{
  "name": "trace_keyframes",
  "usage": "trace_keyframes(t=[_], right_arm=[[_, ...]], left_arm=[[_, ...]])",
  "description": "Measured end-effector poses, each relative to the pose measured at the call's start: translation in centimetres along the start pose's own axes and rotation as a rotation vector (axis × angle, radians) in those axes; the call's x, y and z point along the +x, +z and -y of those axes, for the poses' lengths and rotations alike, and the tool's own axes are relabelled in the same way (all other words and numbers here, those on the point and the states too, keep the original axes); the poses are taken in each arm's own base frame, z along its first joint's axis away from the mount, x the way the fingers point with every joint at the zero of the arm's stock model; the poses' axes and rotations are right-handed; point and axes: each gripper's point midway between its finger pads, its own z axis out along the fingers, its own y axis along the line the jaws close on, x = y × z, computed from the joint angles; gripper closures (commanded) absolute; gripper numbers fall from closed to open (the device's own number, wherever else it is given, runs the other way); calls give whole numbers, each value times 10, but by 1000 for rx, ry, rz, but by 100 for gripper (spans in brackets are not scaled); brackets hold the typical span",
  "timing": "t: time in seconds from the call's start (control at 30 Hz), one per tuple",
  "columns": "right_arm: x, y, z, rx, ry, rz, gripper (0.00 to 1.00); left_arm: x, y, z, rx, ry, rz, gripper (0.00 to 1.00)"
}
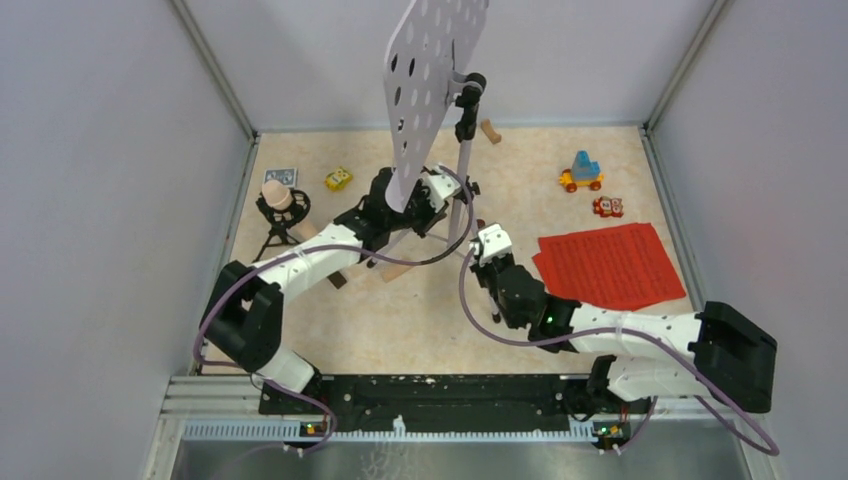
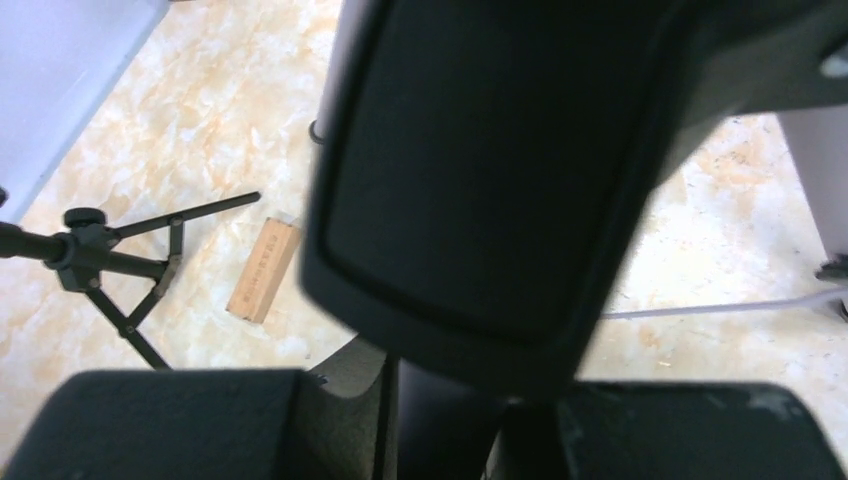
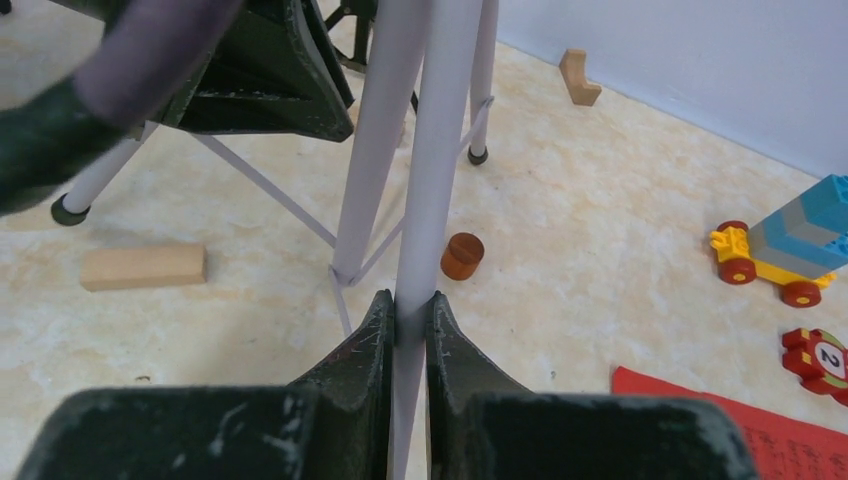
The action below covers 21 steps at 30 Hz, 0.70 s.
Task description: Pack up the instrument practice props
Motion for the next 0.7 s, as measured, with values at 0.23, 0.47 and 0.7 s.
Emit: trace_keyframes(t=[0.23, 0.47, 0.7], right_arm=[[-10, 13, -27, -1, 36, 2, 100], [-15, 24, -42, 43, 83, -6, 100], [-17, 31, -64, -9, 131, -28, 100]], left_arm=[[-4, -4, -34, -58, -50, 11, 44], [2, -13, -52, -142, -176, 23, 26], [36, -39, -60, -267, -341, -34, 1]])
